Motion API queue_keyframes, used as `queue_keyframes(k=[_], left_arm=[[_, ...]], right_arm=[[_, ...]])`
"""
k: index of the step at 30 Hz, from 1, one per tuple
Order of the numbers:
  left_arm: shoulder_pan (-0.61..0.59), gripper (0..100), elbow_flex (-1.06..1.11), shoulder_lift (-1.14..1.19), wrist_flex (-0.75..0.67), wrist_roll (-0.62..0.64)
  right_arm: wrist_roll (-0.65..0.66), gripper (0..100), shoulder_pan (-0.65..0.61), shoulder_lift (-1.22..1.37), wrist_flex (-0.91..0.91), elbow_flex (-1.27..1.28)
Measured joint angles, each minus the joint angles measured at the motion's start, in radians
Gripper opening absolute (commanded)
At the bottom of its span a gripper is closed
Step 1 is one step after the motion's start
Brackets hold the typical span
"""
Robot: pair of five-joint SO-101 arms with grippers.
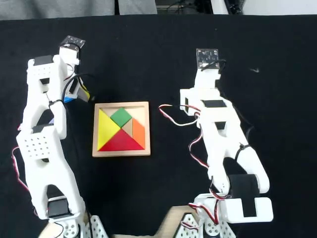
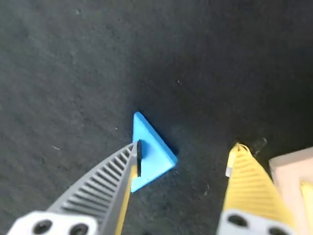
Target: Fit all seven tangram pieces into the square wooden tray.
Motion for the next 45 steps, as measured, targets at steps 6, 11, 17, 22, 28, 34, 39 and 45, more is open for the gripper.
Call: queue_keyframes(k=[6, 11, 17, 22, 28, 34, 39, 45], left_arm=[[-0.015, 28, -0.081, 0.089, 0.006, -0.002], [-0.017, 23, -0.137, 0.123, 0.035, -0.002], [-0.005, 12, -0.244, 0.141, 0.13, 0.002], [-0.014, 11, -0.273, 0.152, 0.147, -0.006], [-0.017, 19, -0.275, 0.152, 0.206, -0.173], [-0.025, 23, -0.276, 0.152, 0.233, -0.262], [-0.028, 23, -0.276, 0.152, 0.242, -0.405], [-0.037, 23, -0.276, 0.152, 0.244, -0.611]], right_arm=[[0.0, 2.1, 0.0, 0.0, 0.0, 0.0], [0.0, 2.1, 0.0, 0.0, 0.0, 0.0], [0.0, 2.1, 0.0, 0.0, 0.0, 0.0], [0.0, 2.1, 0.0, 0.0, 0.0, 0.0], [0.0, 2.1, 0.0, 0.0, 0.0, 0.0], [0.0, 2.1, 0.0, 0.0, 0.0, 0.0], [0.0, 2.2, 0.0, 0.0, 0.0, 0.0], [0.0, 2.2, 0.0, 0.0, 0.0, 0.0]])
